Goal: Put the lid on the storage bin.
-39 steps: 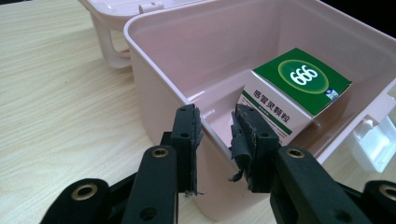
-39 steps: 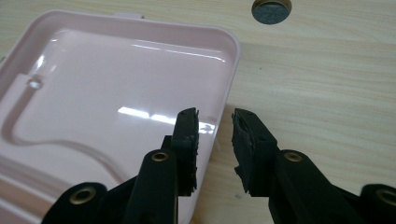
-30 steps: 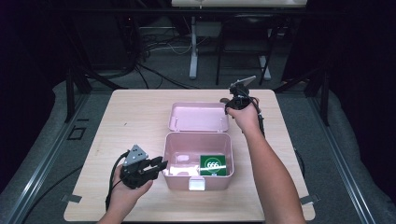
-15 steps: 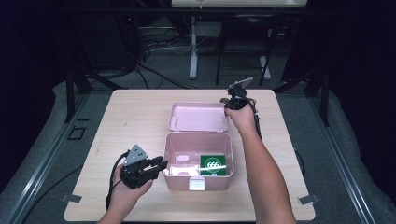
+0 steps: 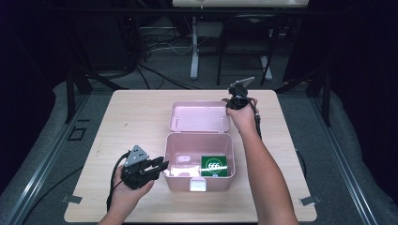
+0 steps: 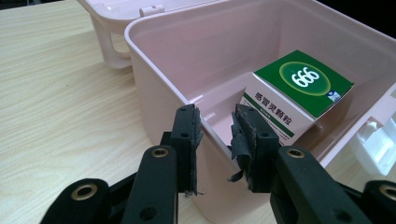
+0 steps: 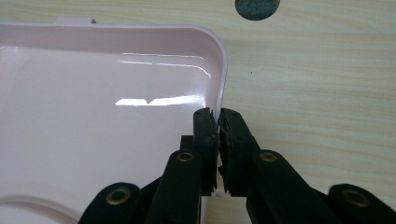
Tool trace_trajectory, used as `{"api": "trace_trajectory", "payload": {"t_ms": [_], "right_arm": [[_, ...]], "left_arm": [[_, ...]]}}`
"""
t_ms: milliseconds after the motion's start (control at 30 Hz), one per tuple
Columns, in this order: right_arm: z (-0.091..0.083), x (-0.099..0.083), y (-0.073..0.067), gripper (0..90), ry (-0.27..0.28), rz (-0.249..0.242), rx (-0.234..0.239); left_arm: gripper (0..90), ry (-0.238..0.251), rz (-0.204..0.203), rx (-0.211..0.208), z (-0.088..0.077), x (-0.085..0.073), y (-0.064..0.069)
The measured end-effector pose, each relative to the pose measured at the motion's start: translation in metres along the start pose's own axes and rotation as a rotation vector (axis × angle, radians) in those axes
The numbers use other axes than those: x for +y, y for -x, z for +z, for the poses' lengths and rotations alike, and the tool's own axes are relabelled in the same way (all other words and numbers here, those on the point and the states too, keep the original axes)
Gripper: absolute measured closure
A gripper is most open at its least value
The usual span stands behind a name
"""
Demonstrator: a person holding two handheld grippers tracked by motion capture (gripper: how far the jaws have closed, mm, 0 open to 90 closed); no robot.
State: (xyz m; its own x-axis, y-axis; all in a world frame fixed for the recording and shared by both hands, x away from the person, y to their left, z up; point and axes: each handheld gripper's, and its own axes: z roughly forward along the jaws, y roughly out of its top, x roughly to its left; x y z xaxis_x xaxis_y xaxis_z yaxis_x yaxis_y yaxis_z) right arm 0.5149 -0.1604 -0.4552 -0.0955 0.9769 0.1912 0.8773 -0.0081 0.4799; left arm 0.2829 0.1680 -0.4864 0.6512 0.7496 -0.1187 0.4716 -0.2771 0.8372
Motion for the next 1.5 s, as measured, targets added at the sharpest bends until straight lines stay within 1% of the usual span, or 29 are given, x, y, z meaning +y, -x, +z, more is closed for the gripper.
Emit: {"api": "trace_trajectory", "payload": {"t_ms": [67,100,167,200,267,333,633,933,1067,1100,1167,1267,1333,1500], "right_arm": [[-0.002,0.0,-0.001,85.8,0.011,-0.016,-0.008],[-0.002,-0.001,-0.001,85.9,0.021,-0.011,-0.001],[-0.005,-0.001,-0.001,86.0,0.022,-0.016,-0.005],[-0.007,0.0,-0.001,86.0,0.029,-0.011,0.002],[-0.01,0.0,0.001,86.2,0.047,-0.018,0.013],[-0.013,0.0,0.001,86.2,0.053,-0.017,0.02],[-0.035,0.002,-0.005,87.2,0.103,-0.065,0.018],[-0.053,-0.003,-0.007,87.3,0.151,-0.096,0.034],[-0.062,-0.006,-0.007,87.6,0.173,-0.1,0.052],[-0.065,-0.006,-0.007,87.7,0.173,-0.109,0.051],[-0.068,-0.008,-0.008,87.7,0.188,-0.113,0.052],[-0.071,-0.009,-0.008,87.8,0.197,-0.124,0.052],[-0.074,-0.01,-0.008,87.9,0.196,-0.128,0.059],[-0.08,-0.015,-0.009,88.0,0.225,-0.136,0.064]], "left_arm": [[70.2,0.0,0.0,0.001,0.0,0.0,0.0],[70.2,0.0,0.001,0.001,0.0,0.0,0.0],[70.3,0.001,0.001,0.001,0.0,0.0,0.0],[70.3,0.002,0.0,0.001,0.0,0.0,0.0],[70.3,0.003,0.0,0.005,0.0,0.0,0.001],[70.3,0.005,0.001,0.005,0.001,0.0,0.001],[70.3,0.004,0.003,0.008,0.0,0.0,0.001],[70.4,0.003,0.002,0.011,0.001,0.0,0.002],[70.5,0.005,0.001,0.014,0.001,0.0,0.002],[70.4,0.003,0.001,0.013,0.001,0.0,0.002],[70.5,0.004,0.0,0.013,0.001,0.0,0.002],[70.5,0.004,0.0,0.013,0.001,0.0,0.002],[70.5,0.006,-0.002,0.014,0.001,0.0,0.002],[70.5,0.006,-0.003,0.013,0.001,0.0,0.002]]}}
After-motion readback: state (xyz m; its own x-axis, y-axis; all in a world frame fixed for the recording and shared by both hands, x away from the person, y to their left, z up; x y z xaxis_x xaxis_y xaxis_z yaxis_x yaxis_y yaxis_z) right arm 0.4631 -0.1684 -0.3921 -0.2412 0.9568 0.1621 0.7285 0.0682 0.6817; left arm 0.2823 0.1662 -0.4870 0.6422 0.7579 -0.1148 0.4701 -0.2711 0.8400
